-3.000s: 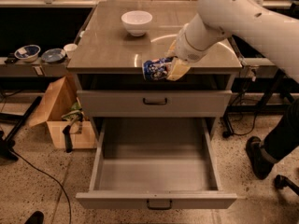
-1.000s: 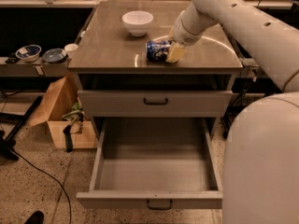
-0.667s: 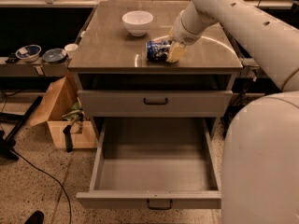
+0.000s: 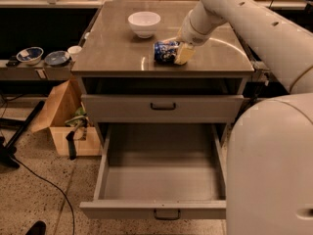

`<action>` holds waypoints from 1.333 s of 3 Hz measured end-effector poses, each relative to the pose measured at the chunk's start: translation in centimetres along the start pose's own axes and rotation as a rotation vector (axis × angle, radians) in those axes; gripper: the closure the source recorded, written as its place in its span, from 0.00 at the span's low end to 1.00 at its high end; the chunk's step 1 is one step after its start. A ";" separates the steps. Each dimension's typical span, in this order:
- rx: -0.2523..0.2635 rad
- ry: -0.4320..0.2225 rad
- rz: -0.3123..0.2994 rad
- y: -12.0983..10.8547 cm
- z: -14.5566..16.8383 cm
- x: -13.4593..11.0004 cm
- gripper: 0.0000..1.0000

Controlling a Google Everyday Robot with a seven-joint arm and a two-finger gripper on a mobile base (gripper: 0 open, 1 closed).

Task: Pick pepsi can from middle drawer and place on counter

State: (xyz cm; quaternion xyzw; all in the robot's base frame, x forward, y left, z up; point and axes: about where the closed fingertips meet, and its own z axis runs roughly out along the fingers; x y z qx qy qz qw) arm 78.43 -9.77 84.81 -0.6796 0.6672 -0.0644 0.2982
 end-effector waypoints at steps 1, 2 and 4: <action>-0.002 0.010 0.004 -0.2 0.4 0.4 0.50; -0.002 0.010 0.004 -0.3 0.2 0.3 0.27; -0.014 0.025 0.007 0.1 1.1 1.0 0.00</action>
Offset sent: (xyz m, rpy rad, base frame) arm 0.0126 -0.0118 -0.0147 -0.0228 0.0059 -0.0280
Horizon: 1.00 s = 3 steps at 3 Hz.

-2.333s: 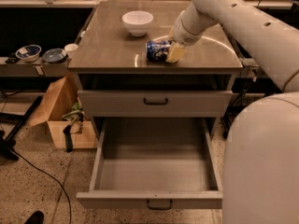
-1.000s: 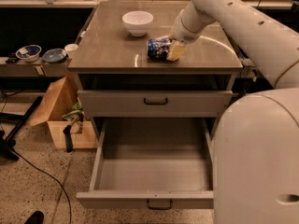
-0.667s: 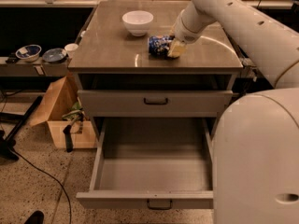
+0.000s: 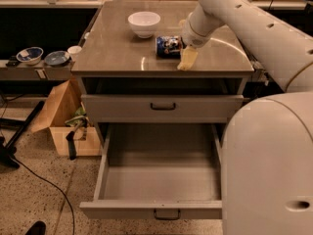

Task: Pick pepsi can from middle drawer and place on counter

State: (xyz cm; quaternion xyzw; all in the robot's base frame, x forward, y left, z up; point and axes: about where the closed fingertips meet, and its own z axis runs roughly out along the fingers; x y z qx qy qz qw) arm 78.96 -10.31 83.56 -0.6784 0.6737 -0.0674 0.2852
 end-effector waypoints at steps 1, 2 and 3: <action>0.000 0.000 0.000 0.0 0.0 0.0 0.00; 0.000 0.000 0.000 -0.3 -0.5 -0.2 0.00; 0.001 0.001 0.000 -0.5 -0.9 -0.3 0.00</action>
Offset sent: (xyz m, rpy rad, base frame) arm -0.0127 -0.0188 0.0416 -0.0104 -0.0536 -0.0430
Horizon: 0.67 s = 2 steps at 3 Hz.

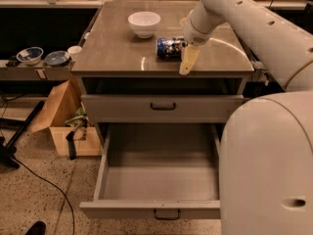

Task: Pick pepsi can from middle drawer and place on counter

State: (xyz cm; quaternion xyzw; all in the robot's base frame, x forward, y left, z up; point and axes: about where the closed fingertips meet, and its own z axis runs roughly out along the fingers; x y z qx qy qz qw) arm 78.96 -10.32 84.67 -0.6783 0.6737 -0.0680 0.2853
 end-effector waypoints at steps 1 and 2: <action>0.060 0.024 -0.011 -2.2 -3.7 -0.3 0.00; 0.106 0.045 -0.019 -3.9 -6.9 0.0 0.00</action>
Offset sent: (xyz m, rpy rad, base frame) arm 0.0016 -0.0450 0.1280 -0.0619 -0.1706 -0.0642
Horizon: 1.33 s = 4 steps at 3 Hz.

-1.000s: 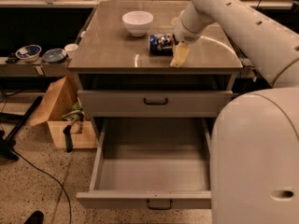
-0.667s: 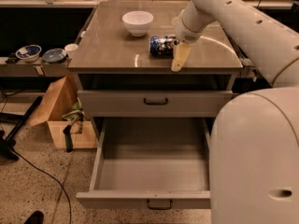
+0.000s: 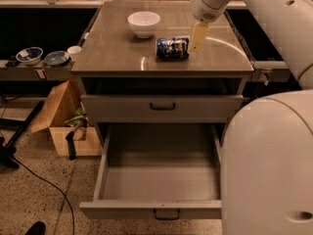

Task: Pick pepsi can from middle drawer and place on counter

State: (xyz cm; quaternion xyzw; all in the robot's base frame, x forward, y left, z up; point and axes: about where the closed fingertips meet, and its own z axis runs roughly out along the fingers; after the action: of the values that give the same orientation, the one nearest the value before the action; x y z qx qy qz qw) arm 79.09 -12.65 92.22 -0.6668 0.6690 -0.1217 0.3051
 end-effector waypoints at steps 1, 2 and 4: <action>0.036 0.036 0.011 -1.3 -2.4 1.6 0.00; 0.076 0.088 0.067 -2.0 -4.8 5.6 0.00; 0.176 0.140 0.284 -1.9 -9.0 16.2 0.00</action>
Offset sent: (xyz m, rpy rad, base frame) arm -0.0173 -0.1403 0.0592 -0.0334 -0.0884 -0.2520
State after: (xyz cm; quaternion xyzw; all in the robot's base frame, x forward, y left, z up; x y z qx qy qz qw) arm 76.77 -30.65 96.34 -0.5261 0.7629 -0.1817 0.3291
